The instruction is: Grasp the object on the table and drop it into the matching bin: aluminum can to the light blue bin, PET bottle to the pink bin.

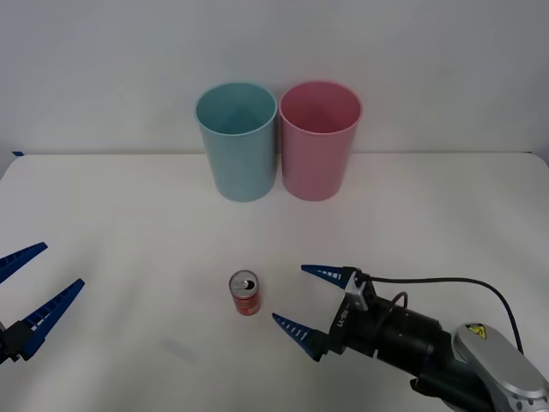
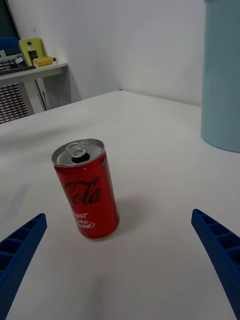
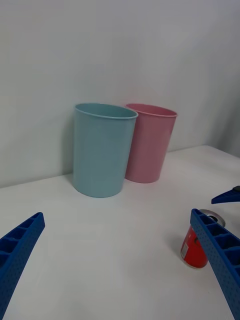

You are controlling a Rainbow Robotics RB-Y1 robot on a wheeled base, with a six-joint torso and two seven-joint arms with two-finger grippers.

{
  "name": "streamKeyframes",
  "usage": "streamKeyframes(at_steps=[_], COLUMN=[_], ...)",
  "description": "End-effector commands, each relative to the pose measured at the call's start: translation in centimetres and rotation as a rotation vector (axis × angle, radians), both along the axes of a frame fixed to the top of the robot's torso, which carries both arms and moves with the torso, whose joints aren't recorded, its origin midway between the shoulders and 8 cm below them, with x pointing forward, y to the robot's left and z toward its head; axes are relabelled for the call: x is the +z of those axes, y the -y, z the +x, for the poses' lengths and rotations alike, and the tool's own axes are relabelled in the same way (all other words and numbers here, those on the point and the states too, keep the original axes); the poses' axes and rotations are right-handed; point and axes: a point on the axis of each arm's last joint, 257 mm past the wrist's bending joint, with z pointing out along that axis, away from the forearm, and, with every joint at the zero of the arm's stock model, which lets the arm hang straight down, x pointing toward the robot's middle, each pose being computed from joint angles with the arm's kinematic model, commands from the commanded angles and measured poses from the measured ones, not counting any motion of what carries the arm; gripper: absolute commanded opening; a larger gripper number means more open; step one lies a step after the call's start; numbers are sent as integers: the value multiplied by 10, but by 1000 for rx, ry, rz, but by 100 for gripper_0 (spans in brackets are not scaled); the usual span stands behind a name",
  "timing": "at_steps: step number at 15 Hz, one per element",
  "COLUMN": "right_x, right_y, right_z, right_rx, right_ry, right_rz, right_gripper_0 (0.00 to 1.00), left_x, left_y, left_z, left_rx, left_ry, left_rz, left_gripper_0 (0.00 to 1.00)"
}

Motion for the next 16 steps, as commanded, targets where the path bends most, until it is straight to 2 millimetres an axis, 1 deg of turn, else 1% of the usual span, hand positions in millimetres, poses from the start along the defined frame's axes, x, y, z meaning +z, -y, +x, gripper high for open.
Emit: streamKeyframes(at_steps=[1, 8, 10, 15, 16], right_x=[1, -2, 2, 7, 1], right_y=[-16, -49, -61, -79, -83], right_z=[0, -1, -1, -3, -4], right_rx=[15, 35, 42, 47, 59], right_ry=[3, 8, 18, 57, 46], right_rz=[-2, -26, -17, -19, -22], right_gripper_0=[100, 100, 100, 100, 100], left_x=[0, 0, 0, 0, 0], left_y=[0, 0, 0, 0, 0], left_z=[0, 0, 0, 0, 0], left_rx=[0, 0, 0, 0, 0], left_ry=[0, 0, 0, 0, 0], left_rz=[0, 0, 0, 0, 0], left_gripper_0=[100, 100, 100, 100, 100])
